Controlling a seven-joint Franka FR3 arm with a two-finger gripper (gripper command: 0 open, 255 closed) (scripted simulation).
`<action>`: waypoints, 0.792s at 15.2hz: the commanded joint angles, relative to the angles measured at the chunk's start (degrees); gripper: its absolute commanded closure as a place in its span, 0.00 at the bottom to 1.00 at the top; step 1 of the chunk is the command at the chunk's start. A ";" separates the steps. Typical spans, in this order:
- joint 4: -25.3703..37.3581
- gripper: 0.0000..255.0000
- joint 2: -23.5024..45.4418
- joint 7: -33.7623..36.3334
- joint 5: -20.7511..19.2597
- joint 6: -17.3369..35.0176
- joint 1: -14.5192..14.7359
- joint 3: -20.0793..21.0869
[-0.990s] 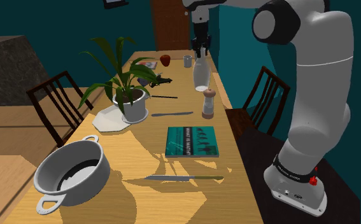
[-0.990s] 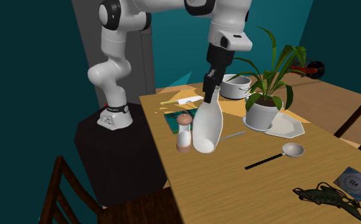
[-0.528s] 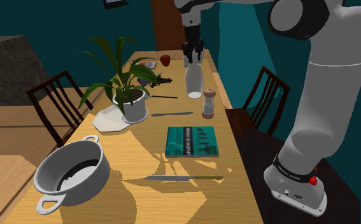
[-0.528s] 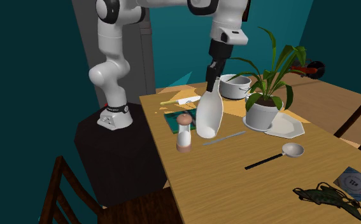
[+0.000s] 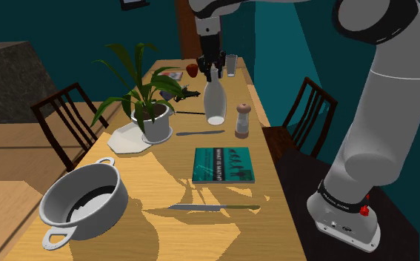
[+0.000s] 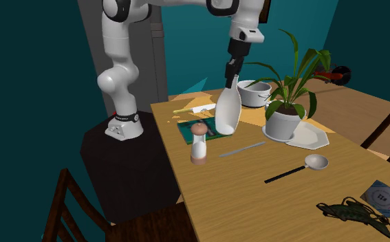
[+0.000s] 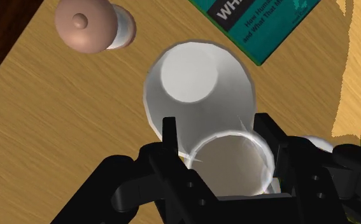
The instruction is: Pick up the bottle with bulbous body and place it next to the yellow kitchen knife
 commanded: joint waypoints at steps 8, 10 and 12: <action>-2.69 1.00 -2.16 11.76 0.68 0.82 6.46 5.30; -2.49 1.00 -2.00 14.36 0.90 0.87 7.88 6.50; -2.01 1.00 -1.61 16.95 1.10 0.87 9.30 7.70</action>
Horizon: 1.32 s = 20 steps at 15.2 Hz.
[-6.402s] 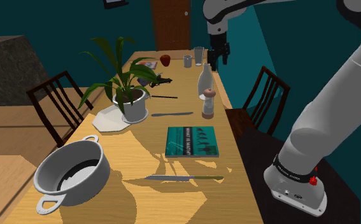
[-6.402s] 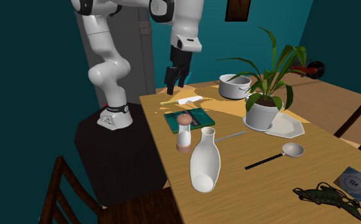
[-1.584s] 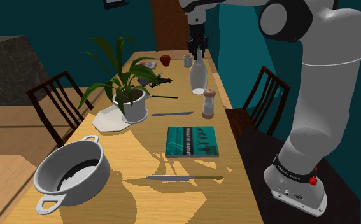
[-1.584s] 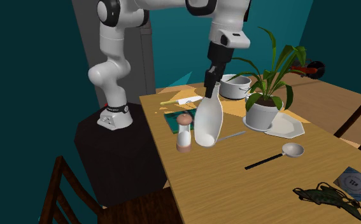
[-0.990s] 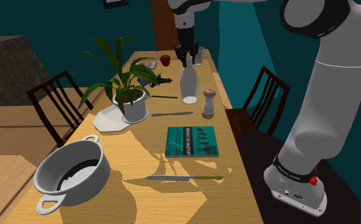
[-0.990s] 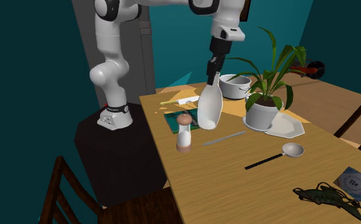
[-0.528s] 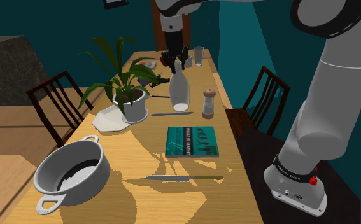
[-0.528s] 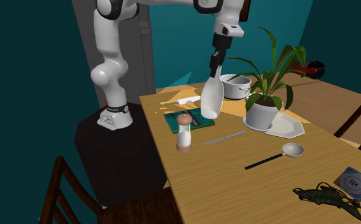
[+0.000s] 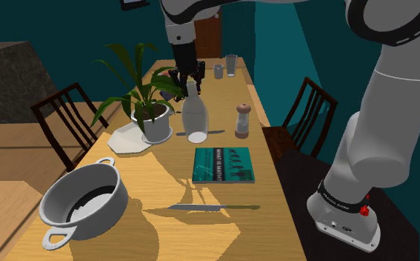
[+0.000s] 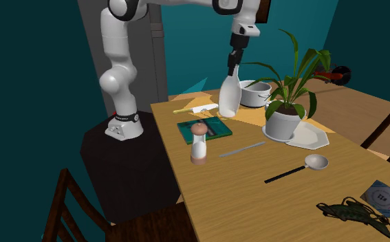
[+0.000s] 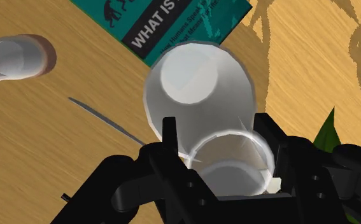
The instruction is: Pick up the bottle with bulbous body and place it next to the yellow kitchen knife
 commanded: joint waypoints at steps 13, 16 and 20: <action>10.76 1.00 8.43 18.27 0.29 -1.39 10.41 7.83; 15.36 1.00 11.78 21.98 -0.13 -2.44 12.85 9.15; 14.46 1.00 12.80 23.10 -0.27 -0.46 13.70 9.53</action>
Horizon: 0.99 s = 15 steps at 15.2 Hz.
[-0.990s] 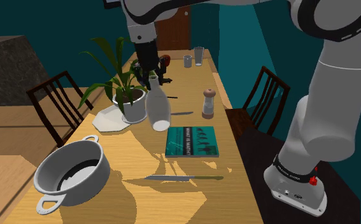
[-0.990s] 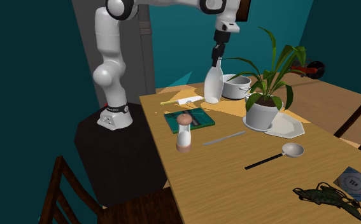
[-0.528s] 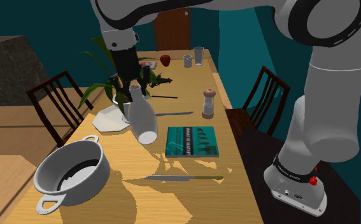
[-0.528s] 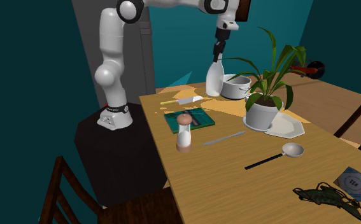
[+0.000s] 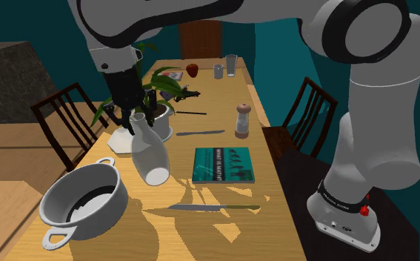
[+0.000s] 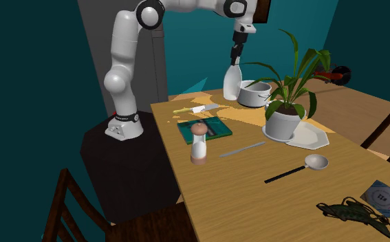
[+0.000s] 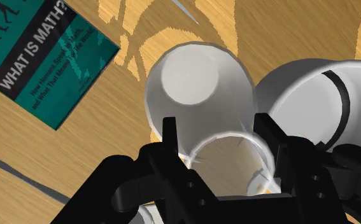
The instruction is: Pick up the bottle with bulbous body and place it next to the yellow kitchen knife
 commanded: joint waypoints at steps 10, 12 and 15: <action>-8.76 1.00 -0.21 -0.32 0.06 8.60 -0.04 -0.03; -10.07 1.00 -0.05 -0.39 0.05 10.07 -0.04 -0.05; -11.90 1.00 0.30 -0.49 0.02 12.23 -0.05 -0.07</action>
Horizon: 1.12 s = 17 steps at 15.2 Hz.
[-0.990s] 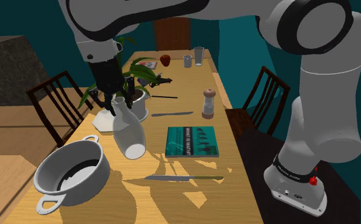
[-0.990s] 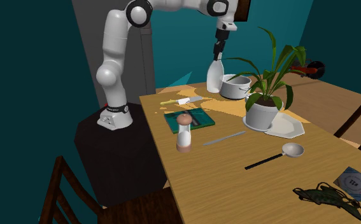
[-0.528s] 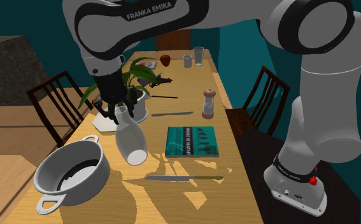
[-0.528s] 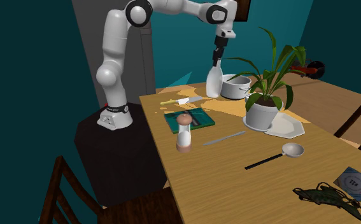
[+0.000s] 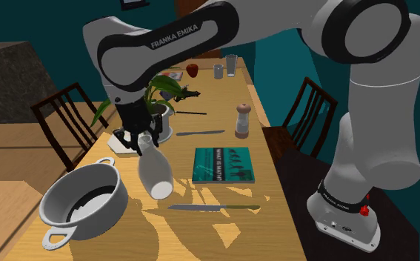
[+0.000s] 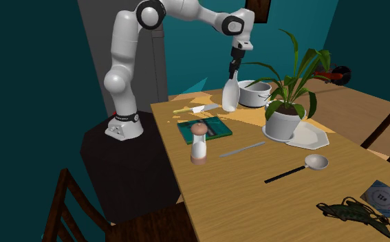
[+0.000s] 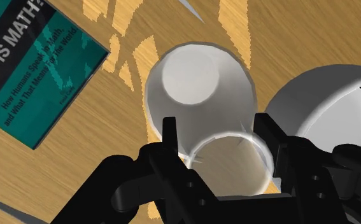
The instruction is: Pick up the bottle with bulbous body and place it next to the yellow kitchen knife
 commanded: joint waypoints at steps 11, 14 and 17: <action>-1.39 0.00 0.52 -0.11 -0.06 1.97 0.00 -0.03; -1.40 0.00 0.51 -0.11 -0.05 1.97 0.00 -0.03; 0.39 0.00 0.41 -0.10 -0.06 0.08 -0.04 -0.05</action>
